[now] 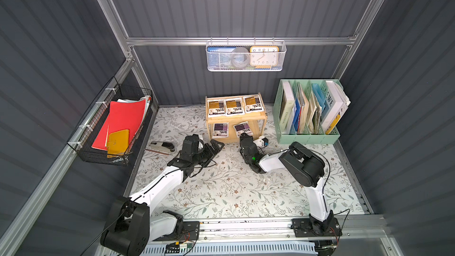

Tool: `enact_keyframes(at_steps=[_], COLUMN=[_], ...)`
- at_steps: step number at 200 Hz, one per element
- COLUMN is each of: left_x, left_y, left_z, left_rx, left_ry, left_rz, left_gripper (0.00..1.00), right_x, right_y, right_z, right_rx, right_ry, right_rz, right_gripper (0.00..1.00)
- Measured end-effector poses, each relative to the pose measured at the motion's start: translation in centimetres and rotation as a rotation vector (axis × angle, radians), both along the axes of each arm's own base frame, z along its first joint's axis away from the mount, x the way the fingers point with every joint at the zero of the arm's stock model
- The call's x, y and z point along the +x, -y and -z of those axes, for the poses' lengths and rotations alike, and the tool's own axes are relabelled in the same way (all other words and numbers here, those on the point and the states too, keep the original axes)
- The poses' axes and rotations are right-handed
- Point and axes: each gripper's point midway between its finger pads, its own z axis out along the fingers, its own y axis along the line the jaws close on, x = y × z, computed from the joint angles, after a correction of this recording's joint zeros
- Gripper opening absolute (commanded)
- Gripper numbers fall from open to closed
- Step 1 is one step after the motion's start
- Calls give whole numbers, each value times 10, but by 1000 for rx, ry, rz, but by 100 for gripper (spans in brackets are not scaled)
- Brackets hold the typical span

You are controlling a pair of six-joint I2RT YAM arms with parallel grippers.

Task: Place the bagged coffee beans on the shelf by color
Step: Place the bagged coffee beans on the shelf.

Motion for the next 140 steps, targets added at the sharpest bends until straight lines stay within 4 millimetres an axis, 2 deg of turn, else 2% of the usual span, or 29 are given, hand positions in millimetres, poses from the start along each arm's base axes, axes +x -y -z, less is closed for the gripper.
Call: enact_keyframes(at_steps=[44,102,140], left_x=[-1,-1,0], left_y=[1,3,3], left_z=[0,-1,-2], left_rx=[-4,-9,-11], left_ry=[1,2,7], left_rz=[9,16,16], left_gripper=[100,100,100], right_x=[19,25,30], right_y=[-8,-15,-16], right_z=[10,24,28], right_rx=[-16,-42,-53], right_ry=[-32,-83,-105], right_rz=[14,-2,-12], right_gripper=[0,10,10])
